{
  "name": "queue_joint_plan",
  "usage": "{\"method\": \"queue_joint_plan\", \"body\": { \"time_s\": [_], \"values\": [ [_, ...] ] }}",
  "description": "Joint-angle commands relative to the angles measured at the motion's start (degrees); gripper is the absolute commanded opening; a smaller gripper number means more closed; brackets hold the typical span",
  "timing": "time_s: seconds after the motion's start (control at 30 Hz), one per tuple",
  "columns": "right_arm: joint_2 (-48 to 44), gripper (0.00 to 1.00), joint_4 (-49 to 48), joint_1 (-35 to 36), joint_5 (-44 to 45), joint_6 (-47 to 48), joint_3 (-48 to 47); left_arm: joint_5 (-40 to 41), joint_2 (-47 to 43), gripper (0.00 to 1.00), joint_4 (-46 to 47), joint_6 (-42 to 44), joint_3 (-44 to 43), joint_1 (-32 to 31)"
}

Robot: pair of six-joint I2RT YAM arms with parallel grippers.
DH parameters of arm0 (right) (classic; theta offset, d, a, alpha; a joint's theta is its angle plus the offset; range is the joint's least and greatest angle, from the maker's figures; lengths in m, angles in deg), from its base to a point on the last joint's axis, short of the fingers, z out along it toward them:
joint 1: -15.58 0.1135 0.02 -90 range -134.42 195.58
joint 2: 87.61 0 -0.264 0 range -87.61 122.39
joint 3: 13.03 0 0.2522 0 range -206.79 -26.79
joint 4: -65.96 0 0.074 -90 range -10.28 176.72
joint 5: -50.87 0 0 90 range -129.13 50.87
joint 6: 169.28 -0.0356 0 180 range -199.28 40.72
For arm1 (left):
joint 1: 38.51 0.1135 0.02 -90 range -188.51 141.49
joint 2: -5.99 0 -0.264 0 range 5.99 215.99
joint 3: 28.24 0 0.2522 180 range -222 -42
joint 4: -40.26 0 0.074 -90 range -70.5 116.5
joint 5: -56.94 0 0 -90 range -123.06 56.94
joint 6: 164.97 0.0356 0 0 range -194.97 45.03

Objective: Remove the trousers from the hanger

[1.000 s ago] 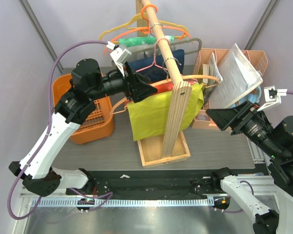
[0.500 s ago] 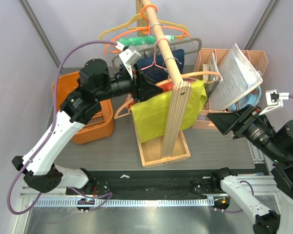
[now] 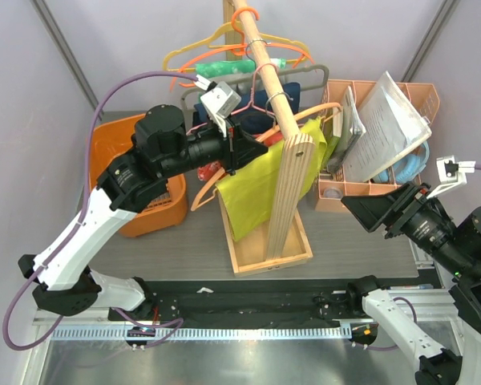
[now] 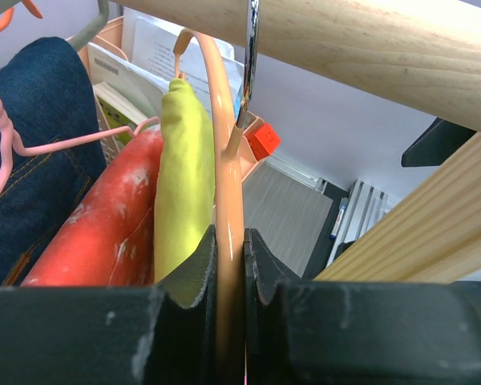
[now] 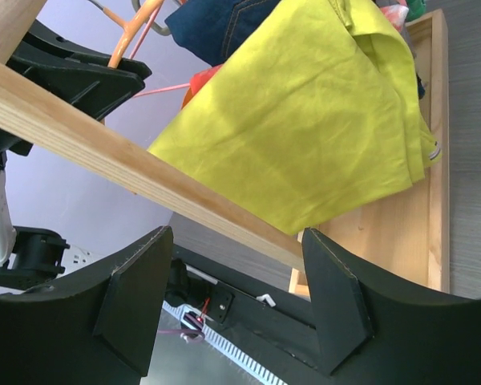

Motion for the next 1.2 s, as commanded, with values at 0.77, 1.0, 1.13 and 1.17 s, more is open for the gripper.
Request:
{"method": "queue_joint_plan", "body": {
  "time_s": [0.77, 1.0, 1.13, 1.17],
  "values": [
    [-2.18, 0.75, 3.79, -0.10, -0.76, 4.85, -1.45, -2.35, -6.40, 0.00, 0.91, 2.05, -8.62, 0.03],
    [-2.36, 0.75, 4.15, -0.10, -0.85, 4.94, -1.28, -1.91, -7.19, 0.00, 2.31, 1.61, -9.86, 0.03],
    [-2.36, 0.75, 4.23, -0.01, -0.76, 4.94, -1.54, -4.01, -5.79, 0.00, 3.89, 0.38, -10.38, -0.06],
    [-2.27, 0.75, 4.23, -0.10, -0.85, 4.94, -1.63, -3.93, -5.43, 0.00, 3.89, 0.12, -10.65, 0.03]
  ]
}}
